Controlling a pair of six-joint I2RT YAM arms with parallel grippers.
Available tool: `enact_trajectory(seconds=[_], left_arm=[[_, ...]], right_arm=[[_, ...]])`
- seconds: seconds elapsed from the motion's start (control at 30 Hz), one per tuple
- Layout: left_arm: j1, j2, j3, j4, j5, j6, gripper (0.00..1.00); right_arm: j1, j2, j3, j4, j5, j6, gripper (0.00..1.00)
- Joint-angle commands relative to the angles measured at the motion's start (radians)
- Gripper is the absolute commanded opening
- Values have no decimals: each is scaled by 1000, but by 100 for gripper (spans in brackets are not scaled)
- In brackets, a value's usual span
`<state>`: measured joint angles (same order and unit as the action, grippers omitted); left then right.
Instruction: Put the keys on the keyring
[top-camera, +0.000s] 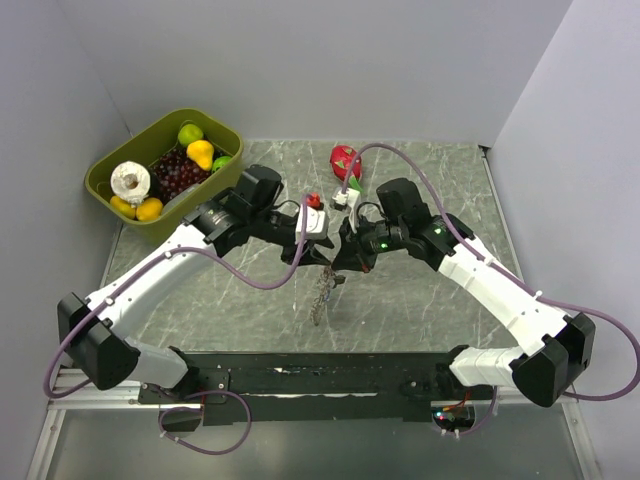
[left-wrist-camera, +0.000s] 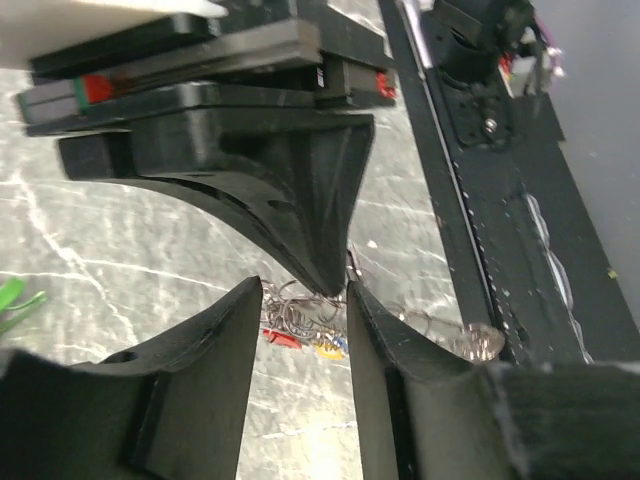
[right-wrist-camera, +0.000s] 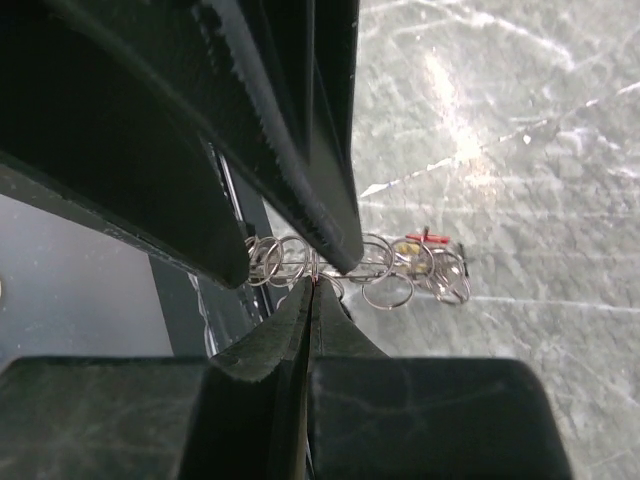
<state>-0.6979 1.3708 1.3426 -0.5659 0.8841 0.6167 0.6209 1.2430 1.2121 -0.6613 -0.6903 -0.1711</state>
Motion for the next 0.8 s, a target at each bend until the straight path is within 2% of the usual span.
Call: enact_trajectory(seconds=[0.0, 0.23, 0.53, 0.77], left_arm=[[-2, 19, 58, -95, 65, 81, 44], [-2, 40, 43, -115, 85, 101, 39], [-2, 34, -8, -11, 85, 41, 36], [-2, 70, 15, -58, 87, 69, 31]], right_arm=[[7, -13, 53, 14, 0, -15, 0], [7, -17, 47, 38, -17, -8, 0], [7, -20, 47, 49, -28, 1, 0], [7, -33, 41, 51, -18, 1, 0]])
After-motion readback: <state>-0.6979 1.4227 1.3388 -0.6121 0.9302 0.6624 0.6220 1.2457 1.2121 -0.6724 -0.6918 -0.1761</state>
